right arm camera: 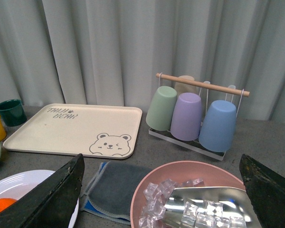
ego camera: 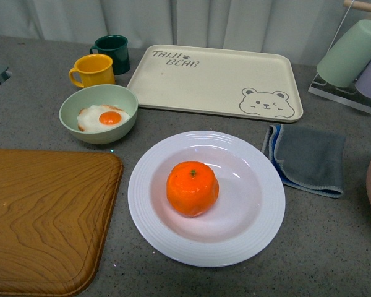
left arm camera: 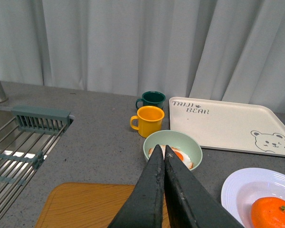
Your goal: Place orange and plate with both arms
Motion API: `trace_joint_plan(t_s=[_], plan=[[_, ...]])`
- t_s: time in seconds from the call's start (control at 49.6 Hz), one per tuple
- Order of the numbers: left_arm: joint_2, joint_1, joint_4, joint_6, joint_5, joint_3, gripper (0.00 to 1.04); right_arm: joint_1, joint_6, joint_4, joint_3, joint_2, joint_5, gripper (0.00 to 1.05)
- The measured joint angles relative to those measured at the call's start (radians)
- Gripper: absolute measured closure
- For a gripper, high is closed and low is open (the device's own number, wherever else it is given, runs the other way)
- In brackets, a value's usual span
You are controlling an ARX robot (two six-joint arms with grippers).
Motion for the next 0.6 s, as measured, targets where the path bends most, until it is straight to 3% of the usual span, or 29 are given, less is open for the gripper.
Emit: trace_joint_plan(t_s=[0.121,0.242,0.504,0.544,0.604], plan=[[-0.028,0.000,-0.028,0.000,0.000,0.000,1.01,0.000,0.000,0.000,0.000,0.000,0.000,0.09],[-0.167,0.000,-0.195,0.000,0.000,0.000,1.01,0.000,0.000,0.000,0.000,0.000,0.000,0.09],[-0.198,0.000,-0.205,0.000,0.000,0.000,1.01,0.000,0.000,0.000,0.000,0.000,0.000,0.09],[-0.199,0.000,-0.205,0.000,0.000,0.000,0.99,0.000,0.000,0.000,0.000,0.000,0.000,0.09],[-0.200,0.000,-0.205,0.000,0.000,0.000,0.86,0.003,-0.011,-0.007,0.001,0.005,0.015,0.09]])
